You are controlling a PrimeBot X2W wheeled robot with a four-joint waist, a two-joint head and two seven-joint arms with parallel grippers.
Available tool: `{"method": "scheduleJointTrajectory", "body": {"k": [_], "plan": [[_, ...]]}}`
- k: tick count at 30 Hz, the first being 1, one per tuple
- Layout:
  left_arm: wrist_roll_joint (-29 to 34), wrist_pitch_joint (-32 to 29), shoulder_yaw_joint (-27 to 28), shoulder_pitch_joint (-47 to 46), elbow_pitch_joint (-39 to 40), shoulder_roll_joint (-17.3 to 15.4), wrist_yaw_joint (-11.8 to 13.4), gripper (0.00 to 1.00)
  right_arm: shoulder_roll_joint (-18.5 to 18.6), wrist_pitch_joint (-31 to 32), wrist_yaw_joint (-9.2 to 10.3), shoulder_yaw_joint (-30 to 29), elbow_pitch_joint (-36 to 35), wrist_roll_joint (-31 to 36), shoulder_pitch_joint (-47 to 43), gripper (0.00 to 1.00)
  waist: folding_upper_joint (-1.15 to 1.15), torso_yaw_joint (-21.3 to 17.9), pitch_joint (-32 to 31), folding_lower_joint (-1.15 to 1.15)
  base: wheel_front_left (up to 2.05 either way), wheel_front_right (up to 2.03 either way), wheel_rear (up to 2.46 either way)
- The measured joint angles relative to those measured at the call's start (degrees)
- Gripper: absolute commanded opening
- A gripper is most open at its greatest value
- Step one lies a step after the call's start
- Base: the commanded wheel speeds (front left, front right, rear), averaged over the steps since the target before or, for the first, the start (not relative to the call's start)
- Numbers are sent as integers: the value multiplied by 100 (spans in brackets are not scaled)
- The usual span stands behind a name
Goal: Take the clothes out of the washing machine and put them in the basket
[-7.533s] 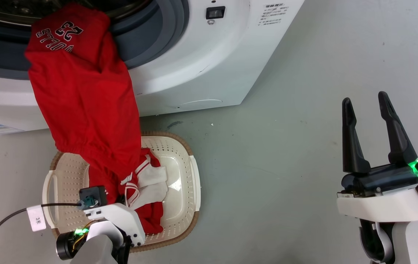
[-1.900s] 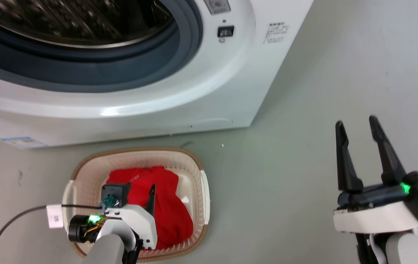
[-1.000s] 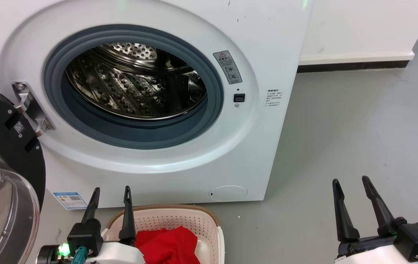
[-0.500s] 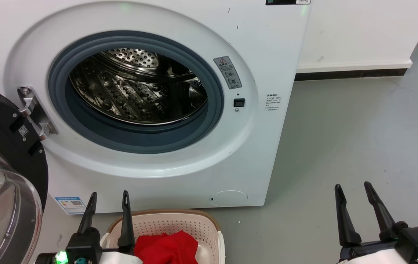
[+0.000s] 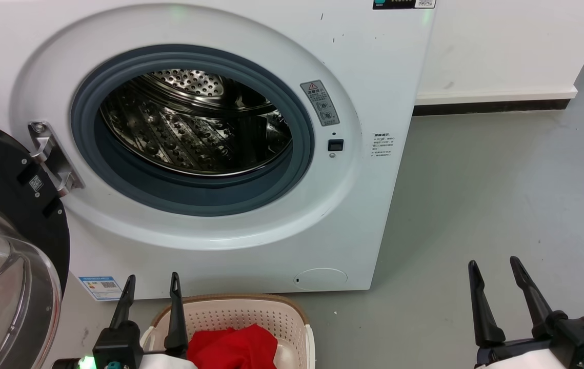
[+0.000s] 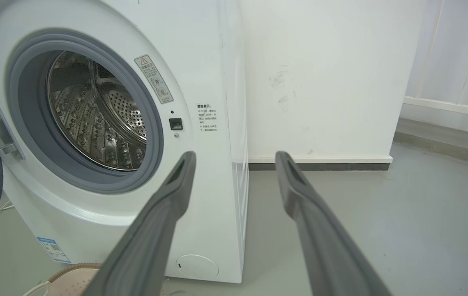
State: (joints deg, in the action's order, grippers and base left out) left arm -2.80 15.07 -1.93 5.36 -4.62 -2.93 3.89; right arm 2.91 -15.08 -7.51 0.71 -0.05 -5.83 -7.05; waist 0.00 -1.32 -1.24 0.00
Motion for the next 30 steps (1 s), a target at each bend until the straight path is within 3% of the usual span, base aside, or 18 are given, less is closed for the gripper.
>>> {"method": "scheduleJointTrajectory", "body": {"k": [9,10,16,30], "plan": [[-33,0,15,4,-67,0,23,100,0,0,0,31,-3,26,-4,100,0,-25,-33,0,0,0,0],[-33,-1,20,5,-80,1,24,0,0,0,0,36,4,32,-4,0,0,-30,-32,0,0,0,0],[-136,-79,27,81,-390,7,7,0,-1,26,0,41,267,-47,-55,0,0,-28,-31,0,0,0,0],[-1748,-456,176,-32,-497,7,-196,0,66,312,0,36,478,-1742,68,0,0,-10,-12,0,0,0,0]]}}
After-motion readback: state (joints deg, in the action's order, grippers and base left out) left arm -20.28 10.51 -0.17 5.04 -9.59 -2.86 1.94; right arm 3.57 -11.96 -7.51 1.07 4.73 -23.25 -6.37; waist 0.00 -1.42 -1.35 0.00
